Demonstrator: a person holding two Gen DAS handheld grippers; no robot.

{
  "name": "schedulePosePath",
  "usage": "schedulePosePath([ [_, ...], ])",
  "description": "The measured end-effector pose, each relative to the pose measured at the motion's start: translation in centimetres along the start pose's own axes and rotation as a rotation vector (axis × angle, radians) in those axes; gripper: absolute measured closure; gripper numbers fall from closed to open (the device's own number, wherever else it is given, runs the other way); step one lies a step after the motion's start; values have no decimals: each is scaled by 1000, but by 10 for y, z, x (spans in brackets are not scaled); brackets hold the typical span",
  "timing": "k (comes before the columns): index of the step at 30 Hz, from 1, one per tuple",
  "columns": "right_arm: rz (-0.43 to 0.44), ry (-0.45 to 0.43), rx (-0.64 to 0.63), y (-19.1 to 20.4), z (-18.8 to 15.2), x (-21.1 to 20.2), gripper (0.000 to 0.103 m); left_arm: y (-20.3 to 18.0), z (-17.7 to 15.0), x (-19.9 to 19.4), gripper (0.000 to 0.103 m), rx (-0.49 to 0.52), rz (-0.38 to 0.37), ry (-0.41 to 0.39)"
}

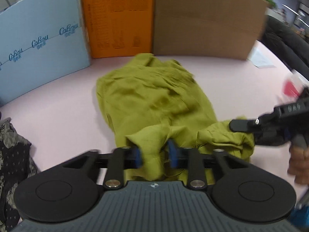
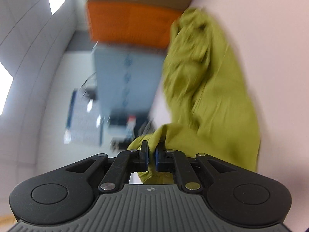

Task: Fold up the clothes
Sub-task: 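Grasp the cuffed end of the strip with both grippers and fold it toward the collar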

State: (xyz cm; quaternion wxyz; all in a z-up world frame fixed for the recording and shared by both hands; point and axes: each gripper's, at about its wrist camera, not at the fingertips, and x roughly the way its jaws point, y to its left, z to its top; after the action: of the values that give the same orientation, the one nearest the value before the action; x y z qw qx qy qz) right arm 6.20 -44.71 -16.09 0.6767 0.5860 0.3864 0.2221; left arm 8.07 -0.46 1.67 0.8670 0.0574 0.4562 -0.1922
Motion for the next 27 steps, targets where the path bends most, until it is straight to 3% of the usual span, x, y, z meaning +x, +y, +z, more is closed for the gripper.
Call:
schedulePosePath([
  [1,-36,-31,12,-4,11,5,81,5,11,7,45,-43,8,1],
  [2,-70,-57,22,-7,21,10,60,11,18,9,45,-88,10,-5],
  [3,-96,-85,21,-10,27,11,57,18,22,8,43,-131,-1,-15],
  [7,-48,-99,21,-15,31,-6,56,45,19,-21,22,-219,-109,-111],
  [8,-42,-89,-16,-10,29,-10,56,50,15,-28,21,-222,-108,-133],
  [11,-50,-36,-190,12,18,-19,55,54,-4,-36,21,-171,-13,-139],
  [14,-106,21,-394,34,2,-21,54,45,-35,-25,22,-70,109,-75],
  [16,-178,50,-531,44,-8,-21,53,37,-57,-14,22,-22,134,-29],
  [18,-230,74,-626,45,-20,-21,45,30,-70,-5,22,-15,146,-10],
  [22,-274,84,-579,24,-33,-22,41,35,-80,13,22,-142,97,11],
  [24,-278,78,-538,15,-39,-23,30,41,-82,22,22,-227,46,17],
  [27,-310,16,-447,5,-46,-28,27,50,-84,33,22,-316,-11,52],
])
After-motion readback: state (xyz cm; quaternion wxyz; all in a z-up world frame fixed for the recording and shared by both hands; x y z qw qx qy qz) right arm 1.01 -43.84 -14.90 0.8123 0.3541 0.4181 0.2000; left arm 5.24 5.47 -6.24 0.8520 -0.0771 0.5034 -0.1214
